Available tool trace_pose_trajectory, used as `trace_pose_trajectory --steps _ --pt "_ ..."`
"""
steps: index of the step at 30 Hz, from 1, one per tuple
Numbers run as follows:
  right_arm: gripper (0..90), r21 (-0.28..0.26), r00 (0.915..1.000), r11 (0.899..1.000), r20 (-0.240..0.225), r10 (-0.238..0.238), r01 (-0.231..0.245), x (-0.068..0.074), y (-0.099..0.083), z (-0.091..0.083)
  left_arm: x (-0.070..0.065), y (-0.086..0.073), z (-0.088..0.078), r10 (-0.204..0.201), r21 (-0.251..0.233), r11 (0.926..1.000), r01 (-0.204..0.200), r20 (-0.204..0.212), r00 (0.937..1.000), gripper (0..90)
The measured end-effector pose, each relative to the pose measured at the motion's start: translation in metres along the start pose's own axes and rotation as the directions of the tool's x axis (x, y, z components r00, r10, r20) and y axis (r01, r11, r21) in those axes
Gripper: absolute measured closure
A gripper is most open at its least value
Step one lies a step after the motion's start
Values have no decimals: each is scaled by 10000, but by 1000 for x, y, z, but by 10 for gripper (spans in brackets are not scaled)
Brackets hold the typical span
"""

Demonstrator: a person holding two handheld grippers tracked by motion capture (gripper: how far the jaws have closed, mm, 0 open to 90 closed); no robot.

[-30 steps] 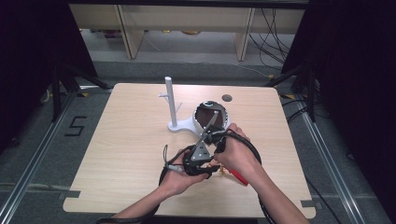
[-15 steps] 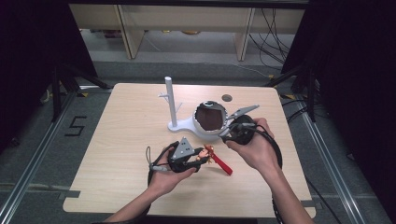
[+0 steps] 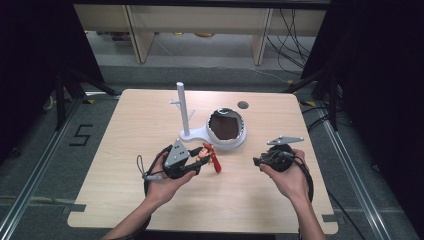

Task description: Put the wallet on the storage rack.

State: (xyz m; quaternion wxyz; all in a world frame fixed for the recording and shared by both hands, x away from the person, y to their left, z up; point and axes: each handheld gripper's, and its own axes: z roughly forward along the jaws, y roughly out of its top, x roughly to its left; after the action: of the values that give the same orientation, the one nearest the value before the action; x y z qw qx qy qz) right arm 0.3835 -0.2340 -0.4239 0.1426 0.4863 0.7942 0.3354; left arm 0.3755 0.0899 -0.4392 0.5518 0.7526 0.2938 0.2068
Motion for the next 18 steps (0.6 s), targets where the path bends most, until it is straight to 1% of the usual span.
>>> trace_pose_trajectory --steps 1,2,3,4,5,6,7,8,9,10,11,12,13,15,16,17,18 --pt "604 -126 9998 9997 -84 197 -198 -1 -5 3 3 1 -2 -67 -80 9999 67 -87 9999 611" --pt "599 -337 9993 9988 -67 355 -357 -2 -9 6 5 2 -4 -97 -108 9999 96 -162 9998 611" --pt "597 -356 9992 9986 24 401 -400 -3 -12 7 8 3 -6 -113 -185 9998 109 -247 9996 611" --pt "596 -720 10000 9974 -6 88 -88 -6 -16 12 10 4 -8 -142 -240 9996 135 -315 9994 611" --pt "595 -688 9998 9974 29 203 -201 -6 -18 13 12 6 -10 -166 -305 9994 154 -398 9991 611" --pt "595 -779 9998 9968 69 186 -180 -7 -21 16 15 7 -13 -156 -393 9991 136 -519 9985 611" --pt "593 -845 9994 9961 220 276 -257 -7 -24 19 17 9 -16 -179 -476 9988 151 -590 9981 611" --pt "587 -965 9992 9950 283 289 -260 -8 -27 22 18 10 -18 -217 -560 9983 181 -644 9977 611" --pt "584 -1225 9992 9921 258 308 -275 -10 -33 28 20 11 -20 -206 -673 9976 160 -689 9974 611" --pt "583 -1255 9974 9909 472 552 -489 -10 -36 30 23 14 -25 -205 -745 9971 144 -810 9965 611" --pt "575 -1258 9981 9912 399 459 -406 -11 -39 32 24 15 -27 -201 -810 9966 130 -873 9960 611" --pt "575 -1073 9969 9932 582 522 -458 -12 -41 34 26 16 -29 -209 -840 9964 131 -931 9954 611" --pt "575 -1136 9972 9920 452 600 -546 -14 -44 36 27 17 -30 -221 -908 9958 130 -993 9948 611" --pt "575 -1148 9964 9915 509 677 -615 -15 -46 36 29 17 -31 -270 -973 9951 168 -1047 9941 611" --pt "573 -1134 9967 9919 514 627 -566 -15 -48 37 30 18 -33 -311 -967 9951 203 -1121 9932 611" --pt "570 -1399 9974 9894 543 480 -400 -16 -52 40 31 18 -34 -330 -996 9948 211 -1189 9924 611" --pt "570 -1399 9974 9894 543 480 -400 -16 -52 40 33 19 -35 -346 -1029 9945 217 -1251 9915 611"
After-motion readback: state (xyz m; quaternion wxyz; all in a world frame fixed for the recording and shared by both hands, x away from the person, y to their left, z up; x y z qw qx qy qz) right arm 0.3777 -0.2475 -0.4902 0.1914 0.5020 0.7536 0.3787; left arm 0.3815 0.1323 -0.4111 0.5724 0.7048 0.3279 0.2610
